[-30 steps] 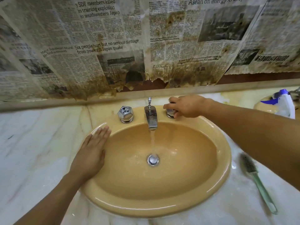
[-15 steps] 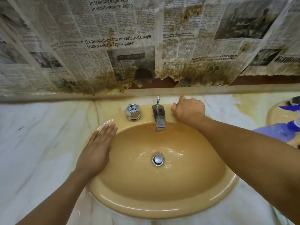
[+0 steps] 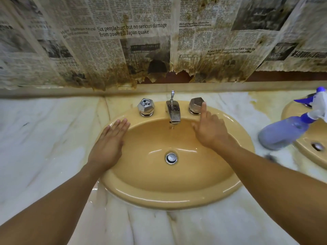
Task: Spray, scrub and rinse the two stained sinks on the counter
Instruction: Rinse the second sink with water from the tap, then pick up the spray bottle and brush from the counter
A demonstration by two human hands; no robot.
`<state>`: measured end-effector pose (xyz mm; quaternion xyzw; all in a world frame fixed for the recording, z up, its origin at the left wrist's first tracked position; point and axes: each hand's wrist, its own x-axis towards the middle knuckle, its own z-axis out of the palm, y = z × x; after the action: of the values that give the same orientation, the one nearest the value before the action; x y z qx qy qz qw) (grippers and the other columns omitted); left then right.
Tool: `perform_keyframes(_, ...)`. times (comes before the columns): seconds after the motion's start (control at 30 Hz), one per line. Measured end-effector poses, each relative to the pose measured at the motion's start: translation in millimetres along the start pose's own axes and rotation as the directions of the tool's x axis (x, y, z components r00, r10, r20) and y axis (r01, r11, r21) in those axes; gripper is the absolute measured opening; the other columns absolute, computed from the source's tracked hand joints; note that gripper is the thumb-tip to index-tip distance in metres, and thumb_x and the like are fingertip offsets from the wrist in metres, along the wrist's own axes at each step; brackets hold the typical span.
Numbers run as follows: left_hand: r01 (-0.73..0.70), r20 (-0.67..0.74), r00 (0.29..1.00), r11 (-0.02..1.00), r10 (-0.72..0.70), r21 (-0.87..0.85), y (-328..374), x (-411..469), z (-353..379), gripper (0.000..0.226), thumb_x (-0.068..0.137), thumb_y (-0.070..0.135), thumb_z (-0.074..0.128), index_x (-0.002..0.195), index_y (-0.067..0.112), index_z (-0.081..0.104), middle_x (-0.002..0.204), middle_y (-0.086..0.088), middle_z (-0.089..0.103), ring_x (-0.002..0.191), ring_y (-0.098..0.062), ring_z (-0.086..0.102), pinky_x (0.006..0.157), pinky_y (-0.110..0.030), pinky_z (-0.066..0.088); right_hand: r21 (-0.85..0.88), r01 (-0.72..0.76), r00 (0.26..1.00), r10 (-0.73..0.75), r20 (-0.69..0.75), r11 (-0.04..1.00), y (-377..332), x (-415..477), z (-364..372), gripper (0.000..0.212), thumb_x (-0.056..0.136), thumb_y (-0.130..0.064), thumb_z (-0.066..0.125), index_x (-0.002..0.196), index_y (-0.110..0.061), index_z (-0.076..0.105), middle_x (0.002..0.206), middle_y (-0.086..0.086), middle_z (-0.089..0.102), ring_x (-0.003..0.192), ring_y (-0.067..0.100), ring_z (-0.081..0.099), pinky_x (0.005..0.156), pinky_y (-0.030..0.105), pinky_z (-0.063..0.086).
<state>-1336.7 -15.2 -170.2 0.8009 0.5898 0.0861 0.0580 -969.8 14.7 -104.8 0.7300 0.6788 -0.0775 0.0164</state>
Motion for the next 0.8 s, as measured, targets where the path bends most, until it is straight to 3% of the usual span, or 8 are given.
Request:
perform_keyframes(0.13, 0.045, 0.011, 0.999, 0.999, -0.045, -0.008, 6.9, -8.3, -1.9, 0.075, 0.099, 0.01, 0.051, 0.165, 0.022, 0.017, 0.172, 0.008, 0.008, 0.159, -0.011, 0.005, 0.129, -0.036, 0.007, -0.002, 0.18, 0.951, -0.173, 0.256, 0.984, 10.7, -92.6, 32.4, 0.06, 0.104, -0.056, 0.032, 0.155, -0.024, 0.035, 0.157, 0.002, 0.041, 0.143, 0.025, 0.037, 0.114, 0.044, 0.027)
perform_keyframes(0.23, 0.078, 0.025, 0.997, 0.997, -0.078, 0.019, 13.5, -24.9, -4.0, 0.078, 0.094, 0.032, 0.044, 0.165, 0.019, 0.016, 0.173, 0.003, 0.008, 0.159, -0.019, 0.007, 0.129, -0.042, 0.012, -0.018, 0.149, 0.911, -0.13, 0.391, 0.989, 11.0, -127.8, 45.9, 0.058, 0.104, -0.061, 0.026, 0.147, -0.03, 0.049, 0.15, -0.001, 0.052, 0.136, 0.023, 0.047, 0.112, 0.043, 0.031)
perform_keyframes(0.33, 0.082, 0.04, 0.996, 0.995, -0.084, 0.064, 24.6, -50.7, -3.2, 0.073, 0.087, 0.05, 0.033, 0.153, 0.021, 0.047, 0.172, -0.004, 0.015, 0.157, -0.035, 0.017, 0.123, -0.053, 0.02, -0.079, 0.119, 0.887, -0.07, 0.456, 0.99, 3.4, -146.6, 35.3, 0.059, 0.106, -0.055, 0.018, 0.127, -0.024, 0.064, 0.133, 0.002, 0.065, 0.124, 0.023, 0.056, 0.109, 0.043, 0.031)
perform_keyframes(0.4, 0.097, 0.047, 0.994, 0.992, -0.101, 0.076, 36.7, -71.3, -2.6, 0.062, 0.089, 0.053, 0.03, 0.13, 0.03, 0.07, 0.167, -0.001, 0.031, 0.157, -0.037, 0.014, 0.123, -0.051, 0.012, -0.113, 0.123, 0.908, -0.066, 0.414, 0.986, -3.0, -160.9, 31.8, 0.064, 0.108, -0.049, 0.014, 0.115, -0.018, 0.069, 0.123, 0.006, 0.069, 0.118, 0.025, 0.058, 0.108, 0.043, 0.03)
perform_keyframes(0.5, 0.145, 0.136, 0.98, 0.989, -0.148, 0.034, 54.0, -94.2, -5.0, 0.068, 0.091, 0.055, 0.017, 0.115, 0.034, 0.077, 0.146, 0.013, 0.058, 0.159, -0.027, 0.008, 0.124, -0.046, -0.001, -0.095, 0.074, 0.954, -0.043, 0.297, 0.993, -7.7, -175.9, 31.5, 0.062, 0.109, -0.045, 0.016, 0.116, -0.014, 0.069, 0.123, 0.008, 0.069, 0.119, 0.028, 0.056, 0.107, 0.043, 0.03)
perform_keyframes(0.63, 0.148, 0.203, 0.967, 0.988, -0.153, 0.041, 59.5, -103.9, -13.5, 0.092, 0.085, 0.059, -0.004, 0.116, 0.027, 0.076, 0.137, 0.009, 0.062, 0.156, -0.023, 0.017, 0.125, -0.048, -0.001, -0.051, 0.036, 0.97, -0.023, 0.243, 0.998, -11.0, -186.7, 32.7, 0.059, 0.109, -0.043, 0.018, 0.114, -0.014, 0.069, 0.122, 0.008, 0.068, 0.118, 0.03, 0.055, 0.108, 0.044, 0.028)
perform_keyframes(0.8, 0.173, 0.27, 0.948, 0.985, -0.17, 0.013, 65.6, -108.0, -23.0, 0.081, 0.09, 0.052, 0.004, 0.119, 0.028, 0.075, 0.136, 0.001, 0.062, 0.154, -0.025, 0.019, 0.124, -0.05, -0.002, 0.015, 0.0, 0.976, -0.003, 0.219, 1.0, -11.9, -194.7, 37.1, 0.057, 0.109, -0.043, 0.018, 0.119, -0.017, 0.068, 0.123, 0.008, 0.067, 0.118, 0.031, 0.053, 0.107, 0.044, 0.027)
